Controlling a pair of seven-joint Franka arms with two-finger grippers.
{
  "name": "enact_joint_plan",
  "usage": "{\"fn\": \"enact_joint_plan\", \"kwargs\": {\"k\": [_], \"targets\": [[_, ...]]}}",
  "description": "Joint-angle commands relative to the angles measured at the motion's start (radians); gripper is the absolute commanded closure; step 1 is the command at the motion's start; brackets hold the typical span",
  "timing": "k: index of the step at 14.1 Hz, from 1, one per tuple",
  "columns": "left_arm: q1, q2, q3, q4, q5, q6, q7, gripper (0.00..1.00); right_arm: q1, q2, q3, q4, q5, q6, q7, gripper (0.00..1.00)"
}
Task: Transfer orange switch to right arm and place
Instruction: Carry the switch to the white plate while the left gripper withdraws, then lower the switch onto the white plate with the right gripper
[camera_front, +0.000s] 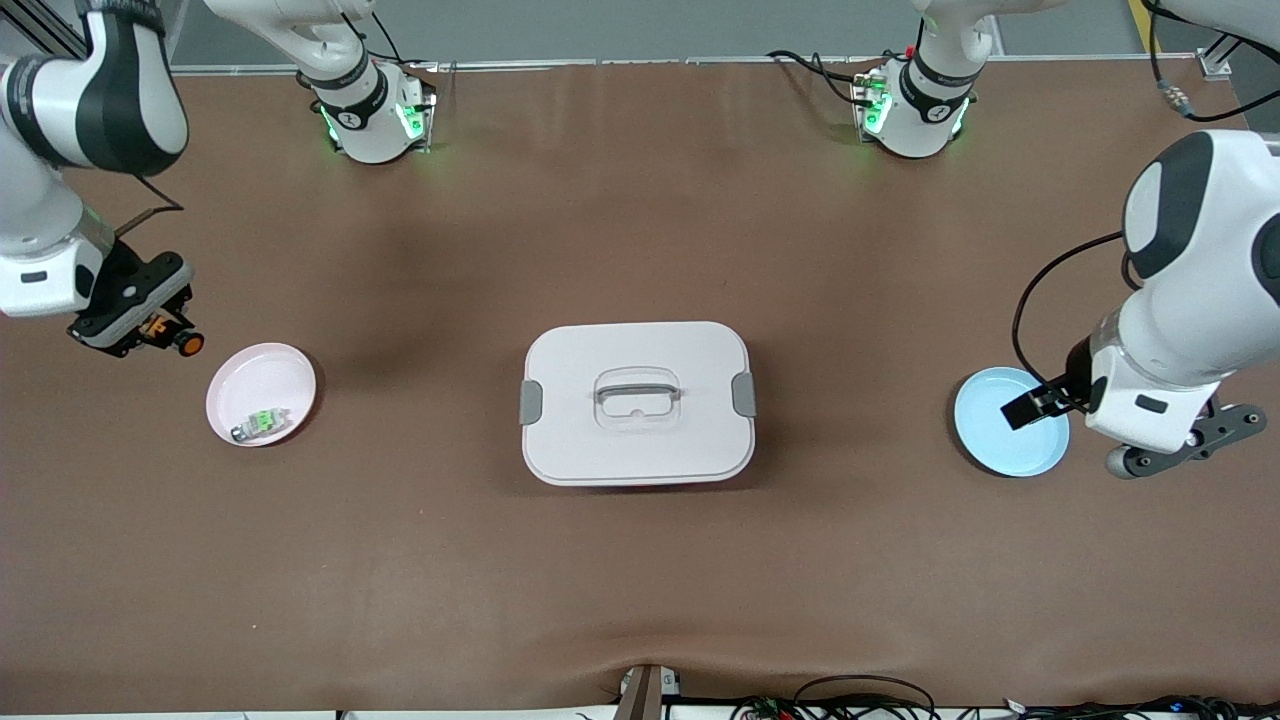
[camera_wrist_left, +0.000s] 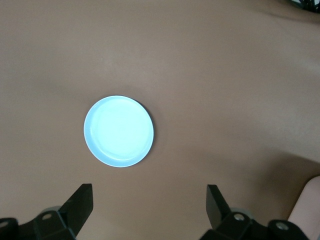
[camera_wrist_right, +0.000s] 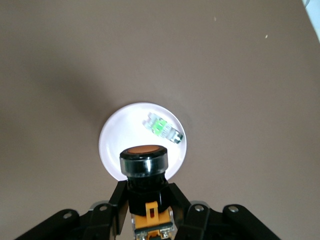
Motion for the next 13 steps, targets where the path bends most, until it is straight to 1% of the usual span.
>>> {"fn": "enact_joint_plan", "kwargs": {"k": [1, 4, 6, 9, 11, 13], "targets": [[0.038, -0.031, 0.0, -0.009, 0.015, -0.027, 0.088, 0.0, -0.072, 0.084, 0.021, -0.007, -0.017, 0.102, -0.115, 0.93], [0.054, -0.042, 0.003, -0.008, 0.006, -0.078, 0.244, 0.0, -0.106, 0.155, 0.023, -0.057, -0.014, 0.238, -0.194, 0.93], [0.1, -0.048, -0.007, -0.008, -0.008, -0.082, 0.257, 0.0, -0.106, 0.186, 0.023, -0.112, -0.014, 0.335, -0.215, 0.92], [0.112, -0.079, -0.001, -0.009, -0.025, -0.084, 0.259, 0.0, -0.103, 0.219, 0.023, -0.134, -0.014, 0.36, -0.313, 0.92], [0.114, -0.102, 0.002, -0.013, -0.031, -0.125, 0.26, 0.0, -0.103, 0.238, 0.024, -0.134, -0.014, 0.367, -0.35, 0.92], [0.144, -0.117, -0.006, -0.019, -0.049, -0.138, 0.263, 0.0, -0.1, 0.253, 0.026, -0.134, -0.014, 0.374, -0.411, 0.92]]}}
